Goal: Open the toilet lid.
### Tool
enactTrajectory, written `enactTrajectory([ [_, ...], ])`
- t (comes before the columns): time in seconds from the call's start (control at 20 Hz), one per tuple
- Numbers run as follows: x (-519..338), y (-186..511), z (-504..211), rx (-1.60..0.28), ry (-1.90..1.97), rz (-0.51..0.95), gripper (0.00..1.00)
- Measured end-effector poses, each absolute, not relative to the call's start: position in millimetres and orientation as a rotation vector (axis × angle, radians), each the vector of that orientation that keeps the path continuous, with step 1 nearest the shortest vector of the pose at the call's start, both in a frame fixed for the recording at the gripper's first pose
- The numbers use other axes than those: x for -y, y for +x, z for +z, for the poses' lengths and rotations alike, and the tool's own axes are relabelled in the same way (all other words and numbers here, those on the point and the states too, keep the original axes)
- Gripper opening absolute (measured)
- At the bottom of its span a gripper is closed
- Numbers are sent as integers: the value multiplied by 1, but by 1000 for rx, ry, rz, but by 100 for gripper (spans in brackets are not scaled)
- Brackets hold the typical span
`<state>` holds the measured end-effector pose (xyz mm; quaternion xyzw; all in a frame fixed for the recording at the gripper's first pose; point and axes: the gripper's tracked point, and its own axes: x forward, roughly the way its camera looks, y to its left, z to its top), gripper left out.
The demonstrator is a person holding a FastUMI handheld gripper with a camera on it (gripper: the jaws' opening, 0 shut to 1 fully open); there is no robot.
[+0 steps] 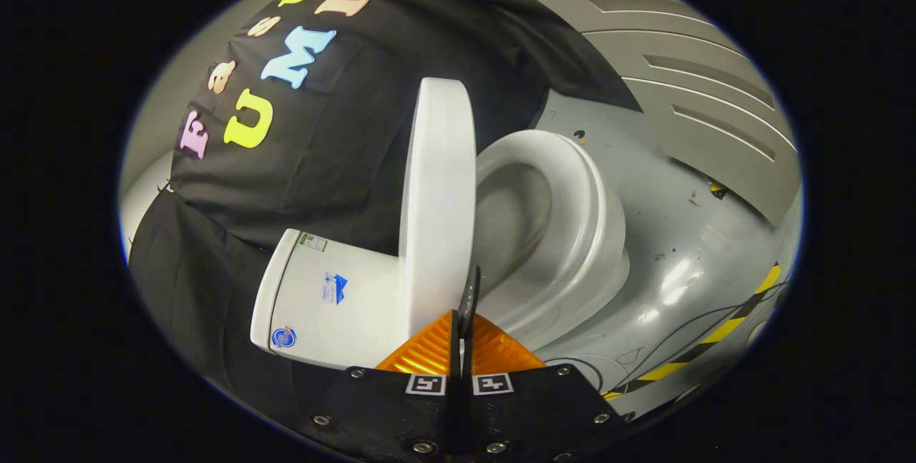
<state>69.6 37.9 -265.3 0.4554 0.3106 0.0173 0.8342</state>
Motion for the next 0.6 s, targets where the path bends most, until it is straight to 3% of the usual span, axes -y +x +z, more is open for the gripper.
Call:
enactTrajectory([
  [0.6,-72,74,-217,-595,839,65,0],
])
